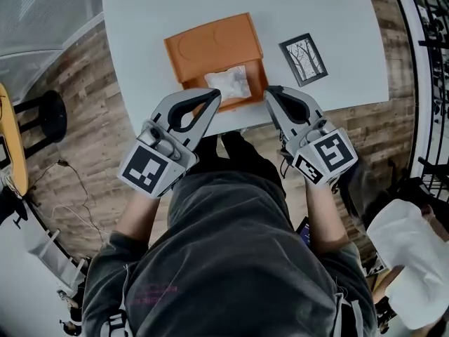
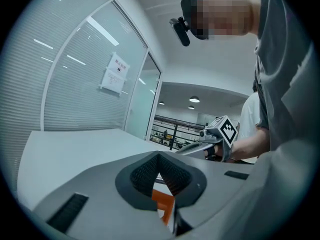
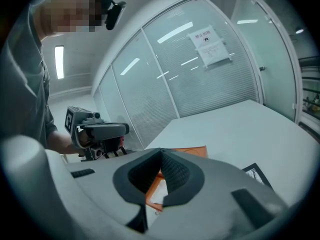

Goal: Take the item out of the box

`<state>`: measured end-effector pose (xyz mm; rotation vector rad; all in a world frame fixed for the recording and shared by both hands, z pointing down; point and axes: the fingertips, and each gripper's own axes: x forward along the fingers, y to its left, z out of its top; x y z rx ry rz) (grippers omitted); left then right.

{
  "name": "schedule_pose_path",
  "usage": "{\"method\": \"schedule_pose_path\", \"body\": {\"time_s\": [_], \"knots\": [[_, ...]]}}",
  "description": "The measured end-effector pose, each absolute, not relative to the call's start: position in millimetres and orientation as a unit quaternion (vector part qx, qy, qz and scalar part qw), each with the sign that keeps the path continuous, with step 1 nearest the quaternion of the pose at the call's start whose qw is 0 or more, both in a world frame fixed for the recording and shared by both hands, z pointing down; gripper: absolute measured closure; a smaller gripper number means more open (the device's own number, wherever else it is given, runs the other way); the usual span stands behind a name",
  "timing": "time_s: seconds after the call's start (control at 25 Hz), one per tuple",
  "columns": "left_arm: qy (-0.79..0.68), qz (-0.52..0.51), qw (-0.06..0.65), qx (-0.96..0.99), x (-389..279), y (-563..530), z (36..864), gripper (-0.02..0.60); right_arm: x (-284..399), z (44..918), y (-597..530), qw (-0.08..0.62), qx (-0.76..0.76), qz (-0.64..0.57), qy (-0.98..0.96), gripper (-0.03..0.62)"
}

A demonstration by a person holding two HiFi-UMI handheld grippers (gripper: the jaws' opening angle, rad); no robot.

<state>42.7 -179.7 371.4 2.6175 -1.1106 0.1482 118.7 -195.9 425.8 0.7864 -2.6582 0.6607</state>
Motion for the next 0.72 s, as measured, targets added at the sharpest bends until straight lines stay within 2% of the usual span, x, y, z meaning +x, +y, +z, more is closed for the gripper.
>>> {"method": "schedule_pose_path", "body": {"time_s": [0.52,0.72], "knots": [[-0.327,0.076,0.148,0.93,14.4,-183.3,411.0,0.578,90.8,505.9,-210.1,0.225,0.31,0.278,-0.881,0.588],[-0.317,0.076,0.165,0.931,1.4,-182.6,425.7,0.578,86.9,539.6,-208.3,0.265,0.318,0.294,-0.861,0.546]]}}
